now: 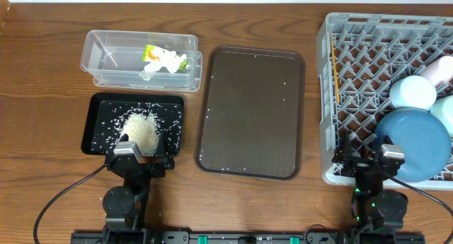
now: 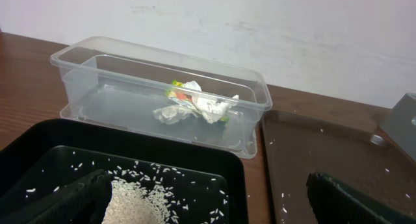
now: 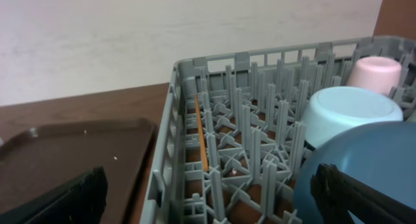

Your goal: Sort waste into correct bins and load items into the dishwasher rack

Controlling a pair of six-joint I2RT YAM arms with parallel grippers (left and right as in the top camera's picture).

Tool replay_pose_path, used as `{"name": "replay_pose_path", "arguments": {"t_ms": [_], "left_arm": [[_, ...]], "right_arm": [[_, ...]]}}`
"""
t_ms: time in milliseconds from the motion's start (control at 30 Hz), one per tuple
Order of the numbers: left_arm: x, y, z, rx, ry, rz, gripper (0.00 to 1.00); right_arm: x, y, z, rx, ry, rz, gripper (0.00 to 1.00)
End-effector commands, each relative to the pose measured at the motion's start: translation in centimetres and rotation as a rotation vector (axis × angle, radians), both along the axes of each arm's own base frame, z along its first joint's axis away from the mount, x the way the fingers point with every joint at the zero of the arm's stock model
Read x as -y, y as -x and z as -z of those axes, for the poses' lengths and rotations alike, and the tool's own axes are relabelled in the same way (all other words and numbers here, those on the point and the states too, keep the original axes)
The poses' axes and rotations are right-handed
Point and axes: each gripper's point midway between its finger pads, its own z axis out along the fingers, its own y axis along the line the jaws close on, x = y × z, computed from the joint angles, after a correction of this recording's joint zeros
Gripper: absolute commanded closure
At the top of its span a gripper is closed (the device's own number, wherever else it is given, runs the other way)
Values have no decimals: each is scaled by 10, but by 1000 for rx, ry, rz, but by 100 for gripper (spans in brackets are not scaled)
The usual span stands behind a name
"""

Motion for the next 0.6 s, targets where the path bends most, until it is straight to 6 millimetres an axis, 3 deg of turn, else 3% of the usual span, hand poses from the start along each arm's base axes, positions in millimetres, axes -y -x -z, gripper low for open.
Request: {"name": "replay_pose_path", "arguments": {"t_ms": [0,200,567], "left_arm": [[-1,0,16,-41,-19,-4,2],[-1,0,16,-41,-19,-4,2],[-1,0,16,-41,-19,-4,3]], "right_arm": [[0,0,1,-8,71,-8,1],[1,0,1,-16,171,-8,1],[2,0,0,-14,172,-7,1]]}}
